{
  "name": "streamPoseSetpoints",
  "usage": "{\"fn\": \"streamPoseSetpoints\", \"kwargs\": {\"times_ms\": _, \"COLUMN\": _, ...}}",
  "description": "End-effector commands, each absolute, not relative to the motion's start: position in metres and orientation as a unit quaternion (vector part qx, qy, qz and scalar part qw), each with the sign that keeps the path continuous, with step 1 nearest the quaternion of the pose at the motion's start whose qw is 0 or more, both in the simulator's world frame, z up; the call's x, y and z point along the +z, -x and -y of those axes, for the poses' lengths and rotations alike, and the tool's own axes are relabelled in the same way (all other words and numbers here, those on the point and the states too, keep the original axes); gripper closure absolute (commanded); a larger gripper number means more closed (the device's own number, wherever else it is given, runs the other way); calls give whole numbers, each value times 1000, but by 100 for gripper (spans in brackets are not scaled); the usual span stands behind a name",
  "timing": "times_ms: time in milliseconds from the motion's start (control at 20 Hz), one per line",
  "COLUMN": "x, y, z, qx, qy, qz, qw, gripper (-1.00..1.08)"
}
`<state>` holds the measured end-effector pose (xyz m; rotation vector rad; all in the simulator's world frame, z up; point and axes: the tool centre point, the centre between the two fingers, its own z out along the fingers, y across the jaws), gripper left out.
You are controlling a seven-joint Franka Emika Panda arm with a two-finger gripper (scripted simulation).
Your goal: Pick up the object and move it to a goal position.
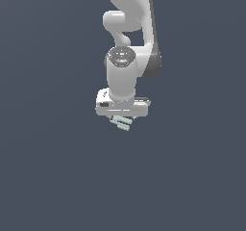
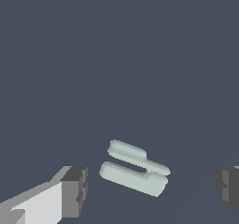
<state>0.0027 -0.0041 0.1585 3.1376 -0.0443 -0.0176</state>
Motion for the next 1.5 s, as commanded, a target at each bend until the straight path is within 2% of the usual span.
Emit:
{"fn": "streamPoseSetpoints", "kwargs": {"times_ms": 0, "x": 159, "y": -3, "z": 4, "qx": -6, "qy": -1000, "qz": 14, "qw": 2, "gripper": -92}}
{"fn": "streamPoseSetpoints", "kwargs": {"times_ms": 700, "x": 169, "y": -8, "z": 5, "qx": -1, "qy": -1000, "qz": 9, "qw": -4, "gripper": -92}}
{"fn": "streamPoseSetpoints", "kwargs": {"times_ms": 1450, "x": 143, "y": 6, "z": 13, "qx": -4, "qy": -994, "qz": -110, "qw": 4, "gripper": -92}}
